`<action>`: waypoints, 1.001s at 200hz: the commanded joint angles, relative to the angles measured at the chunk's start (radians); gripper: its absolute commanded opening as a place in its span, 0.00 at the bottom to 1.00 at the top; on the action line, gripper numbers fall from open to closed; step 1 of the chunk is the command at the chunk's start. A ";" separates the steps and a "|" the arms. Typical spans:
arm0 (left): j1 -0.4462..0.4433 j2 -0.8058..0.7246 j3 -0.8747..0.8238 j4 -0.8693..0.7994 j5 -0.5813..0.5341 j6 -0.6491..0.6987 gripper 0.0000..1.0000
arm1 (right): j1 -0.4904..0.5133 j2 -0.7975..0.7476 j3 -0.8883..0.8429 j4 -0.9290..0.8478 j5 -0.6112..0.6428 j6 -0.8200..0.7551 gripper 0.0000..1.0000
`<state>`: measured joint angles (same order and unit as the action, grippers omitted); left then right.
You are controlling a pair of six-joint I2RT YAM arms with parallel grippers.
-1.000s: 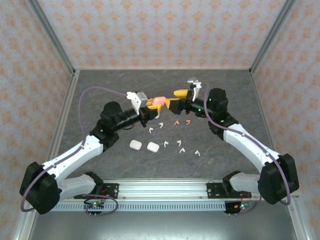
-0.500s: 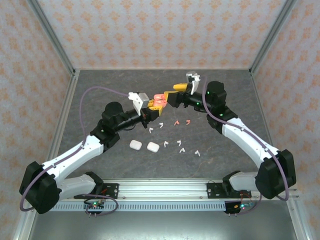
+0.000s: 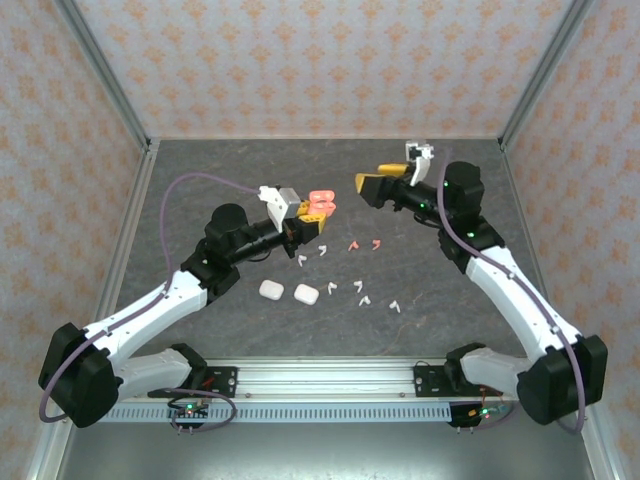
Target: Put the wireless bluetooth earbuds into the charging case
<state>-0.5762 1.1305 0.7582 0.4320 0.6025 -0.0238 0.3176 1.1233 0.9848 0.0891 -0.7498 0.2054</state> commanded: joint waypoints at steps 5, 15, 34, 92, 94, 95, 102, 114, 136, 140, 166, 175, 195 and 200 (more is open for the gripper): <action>-0.006 -0.021 0.028 0.001 0.016 0.026 0.00 | -0.011 0.012 0.006 -0.256 0.111 -0.028 0.90; -0.005 -0.021 0.028 -0.001 0.016 0.027 0.00 | -0.011 0.034 0.016 -0.320 0.147 -0.027 0.89; -0.005 -0.022 0.026 -0.002 0.017 0.025 0.00 | -0.011 0.092 0.043 -0.428 0.191 -0.030 0.85; -0.008 -0.025 0.013 0.007 0.011 0.012 0.00 | 0.026 0.264 0.036 -0.469 0.243 -0.050 0.70; -0.009 -0.025 0.013 0.007 0.011 0.011 0.00 | 0.028 0.271 0.035 -0.465 0.243 -0.050 0.69; -0.009 -0.025 0.013 0.007 0.010 0.010 0.00 | 0.029 0.274 0.034 -0.462 0.243 -0.050 0.69; -0.008 -0.025 0.013 0.008 0.010 0.009 0.00 | 0.037 0.297 0.030 -0.443 0.249 -0.052 0.67; -0.011 -0.025 0.012 0.010 0.010 0.007 0.00 | 0.050 0.345 0.035 -0.426 0.257 -0.059 0.64; -0.013 -0.028 0.021 -0.004 0.005 0.006 0.00 | 0.073 0.442 0.069 -0.416 0.271 -0.067 0.59; -0.014 -0.029 0.022 -0.007 0.004 0.005 0.00 | 0.078 0.460 0.077 -0.415 0.272 -0.067 0.59; -0.014 -0.035 0.024 -0.015 0.005 0.010 0.00 | 0.101 0.555 0.128 -0.412 0.295 -0.086 0.57; -0.014 -0.038 0.027 -0.022 0.006 0.012 0.00 | 0.108 0.587 0.146 -0.417 0.305 -0.094 0.57; -0.016 -0.040 0.027 -0.033 0.003 0.016 0.00 | 0.114 0.650 0.178 -0.410 0.305 -0.095 0.55; -0.016 -0.041 0.028 -0.035 0.001 0.016 0.00 | 0.113 0.665 0.183 -0.410 0.306 -0.094 0.54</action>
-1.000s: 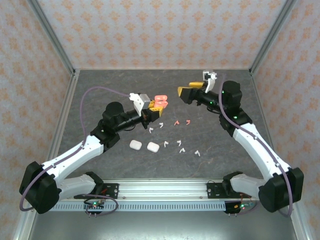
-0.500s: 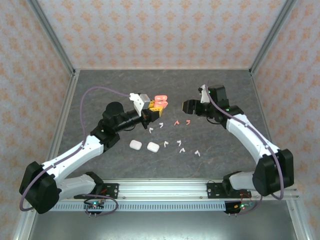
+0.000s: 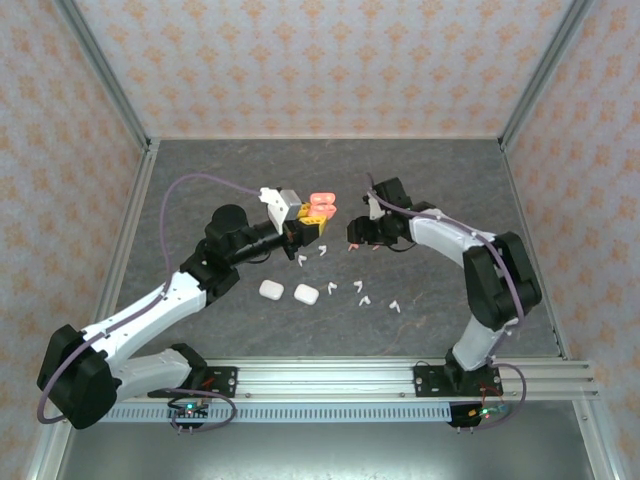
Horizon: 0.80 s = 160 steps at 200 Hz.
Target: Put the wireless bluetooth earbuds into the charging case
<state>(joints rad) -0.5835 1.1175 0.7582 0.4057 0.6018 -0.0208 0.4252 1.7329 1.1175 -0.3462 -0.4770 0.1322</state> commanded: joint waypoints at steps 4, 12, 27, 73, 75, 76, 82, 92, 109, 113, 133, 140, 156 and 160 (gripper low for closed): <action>-0.009 -0.028 0.026 -0.008 0.001 0.013 0.00 | 0.008 0.066 0.056 0.026 0.032 -0.020 0.54; -0.009 -0.032 0.025 -0.012 -0.002 0.014 0.00 | 0.008 0.087 0.065 0.025 0.035 -0.020 0.54; -0.009 -0.034 0.026 -0.017 -0.004 0.016 0.00 | 0.010 0.117 0.084 0.017 0.034 -0.023 0.52; -0.009 -0.035 0.026 -0.028 -0.006 0.021 0.00 | 0.022 0.169 0.094 0.007 0.021 -0.028 0.46; -0.009 -0.035 0.026 -0.027 -0.006 0.020 0.00 | 0.023 0.170 0.093 0.006 0.020 -0.029 0.46; -0.009 -0.034 0.026 -0.028 -0.007 0.020 0.00 | 0.023 0.171 0.094 0.006 0.020 -0.028 0.46; -0.009 -0.033 0.026 -0.027 -0.007 0.021 0.00 | 0.025 0.178 0.094 0.006 0.015 -0.030 0.45; -0.009 -0.030 0.027 -0.028 -0.007 0.022 0.00 | 0.024 0.186 0.094 0.006 0.010 -0.032 0.43; -0.009 -0.028 0.030 -0.031 -0.007 0.021 0.00 | 0.025 0.196 0.095 -0.002 0.006 -0.032 0.40; -0.009 -0.028 0.030 -0.032 -0.007 0.022 0.00 | 0.026 0.198 0.094 -0.003 0.005 -0.032 0.39; -0.009 -0.031 0.032 -0.040 -0.010 0.024 0.00 | 0.025 0.200 0.091 -0.012 0.003 -0.034 0.37; -0.009 -0.030 0.029 -0.040 -0.010 0.026 0.00 | 0.026 0.200 0.088 -0.013 0.002 -0.035 0.36; -0.009 -0.032 0.030 -0.042 -0.010 0.026 0.00 | 0.026 0.201 0.082 -0.018 0.003 -0.038 0.34; -0.009 -0.032 0.030 -0.042 -0.011 0.028 0.00 | 0.027 0.201 0.082 -0.020 0.003 -0.039 0.34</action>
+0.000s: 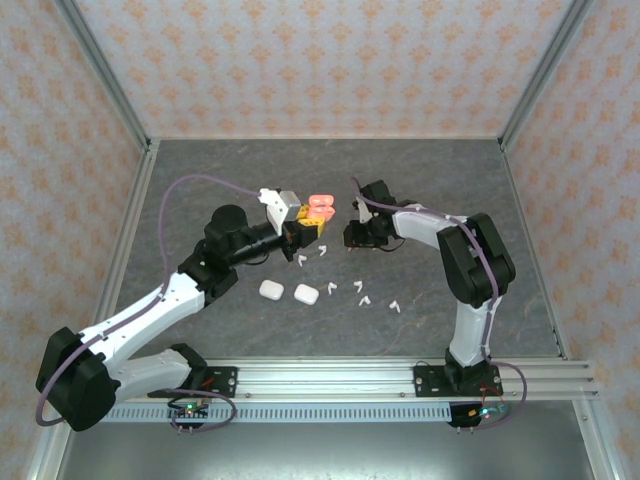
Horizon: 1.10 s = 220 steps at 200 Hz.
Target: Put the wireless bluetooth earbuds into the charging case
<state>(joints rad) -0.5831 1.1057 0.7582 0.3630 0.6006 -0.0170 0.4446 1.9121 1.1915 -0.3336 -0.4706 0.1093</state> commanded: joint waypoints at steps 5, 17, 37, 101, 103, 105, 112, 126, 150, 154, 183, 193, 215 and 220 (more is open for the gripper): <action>-0.009 -0.020 0.030 0.000 -0.010 0.024 0.00 | 0.007 0.022 0.006 -0.037 -0.005 -0.017 0.33; -0.009 -0.020 0.031 -0.001 -0.011 0.024 0.00 | 0.008 0.020 0.002 -0.040 -0.001 -0.016 0.32; -0.010 -0.021 0.033 -0.002 -0.011 0.025 0.00 | 0.010 0.011 -0.009 -0.045 0.006 -0.020 0.29; -0.009 -0.027 0.034 -0.006 -0.021 0.025 0.00 | 0.012 -0.025 -0.031 -0.033 0.022 -0.028 0.16; -0.009 -0.027 0.034 -0.006 -0.021 0.025 0.00 | 0.012 -0.029 -0.032 -0.032 0.023 -0.028 0.15; -0.009 -0.027 0.034 -0.006 -0.022 0.025 0.00 | 0.013 -0.032 -0.034 -0.030 0.022 -0.027 0.15; -0.009 -0.028 0.034 -0.006 -0.022 0.025 0.00 | 0.012 -0.046 -0.040 -0.021 0.026 -0.025 0.15; -0.009 -0.030 0.033 -0.007 -0.024 0.025 0.00 | 0.012 -0.087 -0.053 -0.001 0.037 -0.022 0.15; -0.009 -0.028 0.030 -0.005 -0.023 0.019 0.00 | 0.012 -0.185 -0.084 0.026 0.070 -0.020 0.15; -0.010 -0.026 0.029 -0.004 -0.024 0.017 0.00 | 0.012 -0.207 -0.090 0.032 0.076 -0.022 0.15; -0.010 -0.011 0.021 0.020 -0.021 0.002 0.00 | 0.012 -0.378 -0.148 0.087 0.099 -0.031 0.15; -0.011 -0.003 0.021 0.027 -0.019 -0.003 0.00 | 0.012 -0.442 -0.169 0.106 0.100 -0.038 0.15; -0.011 0.014 0.025 0.036 -0.009 -0.014 0.00 | 0.014 -0.585 -0.208 0.138 0.106 -0.069 0.15; -0.011 0.017 0.027 0.039 -0.007 -0.015 0.00 | 0.014 -0.617 -0.213 0.140 0.108 -0.078 0.15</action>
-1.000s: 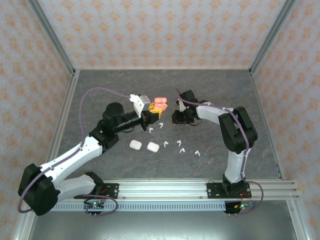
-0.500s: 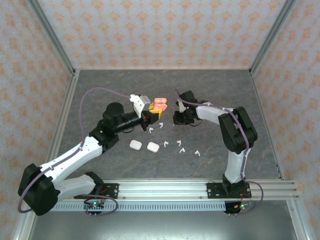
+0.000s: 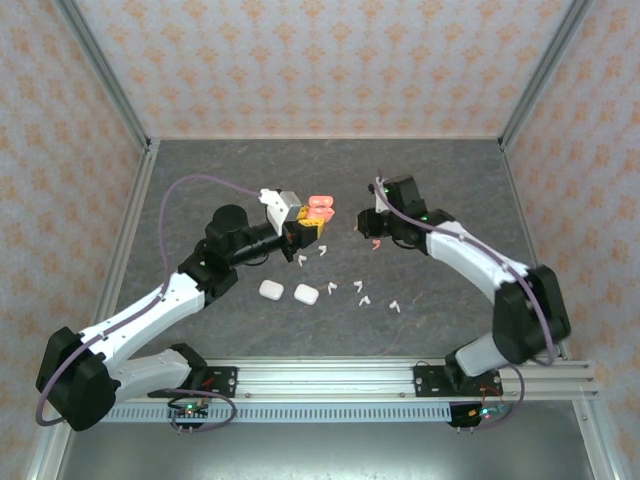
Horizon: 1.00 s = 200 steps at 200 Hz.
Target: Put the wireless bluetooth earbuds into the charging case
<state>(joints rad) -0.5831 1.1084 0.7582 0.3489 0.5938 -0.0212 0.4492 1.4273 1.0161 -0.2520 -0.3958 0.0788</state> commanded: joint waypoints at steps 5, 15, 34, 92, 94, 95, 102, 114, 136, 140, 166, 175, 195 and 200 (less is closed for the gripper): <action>-0.010 0.018 0.027 0.055 0.001 -0.011 0.00 | 0.012 -0.163 -0.040 0.062 0.036 -0.058 0.15; -0.012 0.025 0.029 0.058 0.002 -0.011 0.00 | 0.015 -0.225 -0.043 0.064 0.041 -0.080 0.15; -0.013 0.037 0.031 0.066 0.009 -0.012 0.00 | 0.030 -0.328 -0.035 0.069 0.052 -0.129 0.15; -0.023 0.074 0.049 0.080 0.033 -0.020 0.00 | 0.165 -0.424 0.071 0.051 0.119 -0.319 0.15; -0.023 0.075 0.051 0.079 0.032 -0.020 0.00 | 0.169 -0.423 0.075 0.051 0.121 -0.325 0.15; -0.023 0.076 0.050 0.078 0.032 -0.019 0.00 | 0.172 -0.423 0.076 0.052 0.122 -0.328 0.15; -0.025 0.078 0.052 0.078 0.035 -0.019 0.00 | 0.190 -0.420 0.087 0.056 0.126 -0.347 0.15; -0.027 0.082 0.054 0.080 0.036 -0.019 0.00 | 0.217 -0.412 0.102 0.066 0.132 -0.378 0.15; -0.032 0.087 0.058 0.081 0.037 -0.019 0.00 | 0.255 -0.387 0.124 0.073 0.134 -0.422 0.15; -0.033 0.088 0.059 0.081 0.038 -0.020 0.00 | 0.262 -0.380 0.128 0.072 0.135 -0.428 0.15; -0.037 0.089 0.061 0.076 0.037 -0.017 0.00 | 0.290 -0.352 0.135 0.086 0.117 -0.448 0.15; -0.038 0.088 0.063 0.074 0.037 -0.017 0.00 | 0.295 -0.343 0.134 0.090 0.108 -0.449 0.15; -0.038 0.088 0.063 0.074 0.037 -0.013 0.00 | 0.302 -0.328 0.131 0.098 0.096 -0.444 0.15; -0.038 0.088 0.063 0.074 0.037 -0.013 0.00 | 0.302 -0.325 0.130 0.098 0.095 -0.441 0.15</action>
<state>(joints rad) -0.6155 1.1965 0.7864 0.3813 0.6144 -0.0288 0.7422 1.0954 1.1217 -0.1932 -0.2874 -0.3420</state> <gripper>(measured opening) 0.209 0.151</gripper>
